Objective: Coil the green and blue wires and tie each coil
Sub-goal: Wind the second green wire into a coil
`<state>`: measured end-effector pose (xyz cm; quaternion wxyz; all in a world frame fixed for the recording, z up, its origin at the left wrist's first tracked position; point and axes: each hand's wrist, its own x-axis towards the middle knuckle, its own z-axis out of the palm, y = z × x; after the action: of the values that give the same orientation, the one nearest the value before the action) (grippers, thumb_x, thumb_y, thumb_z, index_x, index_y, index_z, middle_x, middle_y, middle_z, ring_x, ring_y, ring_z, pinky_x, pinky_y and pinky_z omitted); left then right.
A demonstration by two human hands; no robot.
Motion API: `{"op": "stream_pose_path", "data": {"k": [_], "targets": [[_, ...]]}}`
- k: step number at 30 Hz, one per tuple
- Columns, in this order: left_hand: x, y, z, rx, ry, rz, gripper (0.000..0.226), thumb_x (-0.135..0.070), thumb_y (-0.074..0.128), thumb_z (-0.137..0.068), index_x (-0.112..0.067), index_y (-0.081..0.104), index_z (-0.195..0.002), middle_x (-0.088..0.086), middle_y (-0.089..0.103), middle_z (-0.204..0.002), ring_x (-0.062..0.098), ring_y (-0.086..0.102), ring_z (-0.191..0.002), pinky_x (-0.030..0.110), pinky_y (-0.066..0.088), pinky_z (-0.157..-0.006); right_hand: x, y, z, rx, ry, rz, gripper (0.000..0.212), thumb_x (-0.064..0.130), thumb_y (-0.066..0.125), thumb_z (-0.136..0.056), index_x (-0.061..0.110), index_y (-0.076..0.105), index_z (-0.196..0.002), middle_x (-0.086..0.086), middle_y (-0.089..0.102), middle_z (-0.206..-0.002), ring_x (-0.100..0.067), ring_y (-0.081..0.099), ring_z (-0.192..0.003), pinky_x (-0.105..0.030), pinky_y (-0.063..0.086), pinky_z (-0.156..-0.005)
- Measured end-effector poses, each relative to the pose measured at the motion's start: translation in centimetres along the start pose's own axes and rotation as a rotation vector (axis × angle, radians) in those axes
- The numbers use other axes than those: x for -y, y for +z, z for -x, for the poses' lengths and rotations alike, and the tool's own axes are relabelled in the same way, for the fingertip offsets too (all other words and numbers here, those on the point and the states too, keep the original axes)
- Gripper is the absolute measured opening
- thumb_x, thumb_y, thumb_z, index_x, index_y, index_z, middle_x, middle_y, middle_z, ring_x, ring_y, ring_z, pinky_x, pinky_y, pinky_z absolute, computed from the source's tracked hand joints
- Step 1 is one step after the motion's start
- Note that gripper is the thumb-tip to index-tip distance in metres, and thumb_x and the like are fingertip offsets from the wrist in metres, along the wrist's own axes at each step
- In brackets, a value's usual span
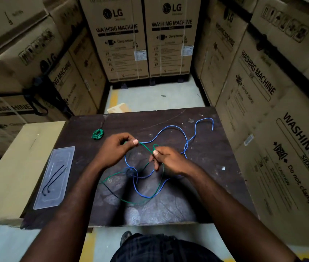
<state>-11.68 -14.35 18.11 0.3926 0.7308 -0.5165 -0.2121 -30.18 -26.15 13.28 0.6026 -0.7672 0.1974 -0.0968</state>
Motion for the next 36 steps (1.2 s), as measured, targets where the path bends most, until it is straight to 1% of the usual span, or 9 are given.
{"op": "stream_pose_path", "data": {"k": [3,6,11,18,22,25,29,33,36], "targets": [[1.0,0.3,-0.3,-0.052,-0.026,0.007,0.015,-0.026,0.07,-0.085,-0.022,0.066,-0.071,-0.013,0.067,-0.07,-0.004,0.053,-0.065,0.023,0.043,-0.066,0.8,0.0,0.1,0.143,0.011,-0.232,0.028,0.025,0.039,-0.095,0.008,0.055,-0.079,0.005,0.05,-0.05,-0.015,0.053,-0.045,-0.029,0.045,-0.063],[2.9,0.6,-0.1,-0.027,-0.077,0.021,0.024,-0.044,0.067,-0.081,-0.023,0.064,-0.07,-0.011,0.062,-0.066,-0.001,0.049,-0.063,0.026,0.041,-0.065,1.6,-0.5,0.1,0.166,0.018,-0.546,0.02,0.022,0.041,-0.092,0.009,0.047,-0.077,0.007,0.04,-0.046,-0.013,0.049,-0.039,-0.036,0.051,-0.085],[5.8,1.1,1.5,0.061,-0.115,-0.131,0.044,-0.06,0.054,-0.077,-0.018,0.066,-0.077,-0.001,0.067,-0.074,0.007,0.055,-0.068,0.036,0.049,-0.07,2.7,-1.7,0.1,-0.025,-0.04,-0.696,0.028,0.014,0.031,-0.102,0.01,0.043,-0.077,0.009,0.036,-0.047,-0.01,0.042,-0.038,-0.039,0.052,-0.087],[9.0,1.7,2.8,-0.179,-0.221,-0.37,0.02,-0.031,0.07,-0.085,-0.015,0.067,-0.074,0.007,0.064,-0.08,0.024,0.06,-0.076,0.033,0.045,-0.069,2.8,-2.8,-0.6,-0.286,-0.04,-0.993,0.029,0.017,0.029,-0.103,0.01,0.043,-0.079,0.007,0.034,-0.048,-0.012,0.036,-0.04,-0.039,0.053,-0.083],[10.7,1.3,3.0,-0.17,-0.394,-0.416,0.018,-0.031,0.069,-0.085,-0.017,0.066,-0.074,0.007,0.069,-0.077,0.026,0.064,-0.076,0.032,0.045,-0.067,2.6,-3.3,-0.7,-0.326,-0.049,-1.104,0.03,0.019,0.03,-0.103,0.013,0.043,-0.077,0.007,0.033,-0.047,-0.012,0.034,-0.04,-0.037,0.053,-0.079],[11.7,1.2,3.4,-0.188,-0.504,-0.373,0.003,-0.018,0.07,-0.083,-0.016,0.069,-0.081,0.007,0.073,-0.085,0.023,0.068,-0.082,0.031,0.048,-0.071,2.8,-3.5,-0.7,-0.318,-0.083,-1.217,0.029,0.021,0.03,-0.102,0.014,0.043,-0.077,0.008,0.033,-0.047,-0.011,0.032,-0.04,-0.035,0.053,-0.078],[14.4,1.2,4.3,-0.253,-0.607,-0.126,0.02,-0.003,0.063,-0.085,-0.02,0.067,-0.075,0.012,0.073,-0.083,0.023,0.069,-0.069,0.04,0.057,-0.075,3.0,-4.5,-0.7,-0.314,-0.144,-1.327,0.026,0.024,0.033,-0.101,0.016,0.043,-0.079,0.008,0.034,-0.049,-0.011,0.031,-0.042,-0.033,0.051,-0.082],[14.1,1.3,4.3,-0.401,-0.665,0.147,0.018,0.0,0.049,-0.095,-0.008,0.066,-0.093,0.012,0.065,-0.075,-0.002,0.059,-0.043,0.013,0.048,-0.045,2.9,-5.4,-0.4,-0.344,-0.163,-1.39,0.025,0.022,0.035,-0.1,0.016,0.046,-0.078,0.007,0.034,-0.05,-0.011,0.032,-0.043,-0.033,0.051,-0.084],[14.5,1.1,4.3,-0.591,-0.745,0.225,0.021,0.002,0.04,-0.099,-0.001,0.061,-0.103,0.007,0.055,-0.072,-0.002,0.053,-0.041,0.009,0.04,-0.043,2.7,-6.0,-0.2,-0.364,-0.182,-1.423,0.028,0.022,0.033,-0.102,0.016,0.047,-0.078,0.007,0.034,-0.05,-0.011,0.033,-0.044,-0.032,0.053,-0.083]]}}
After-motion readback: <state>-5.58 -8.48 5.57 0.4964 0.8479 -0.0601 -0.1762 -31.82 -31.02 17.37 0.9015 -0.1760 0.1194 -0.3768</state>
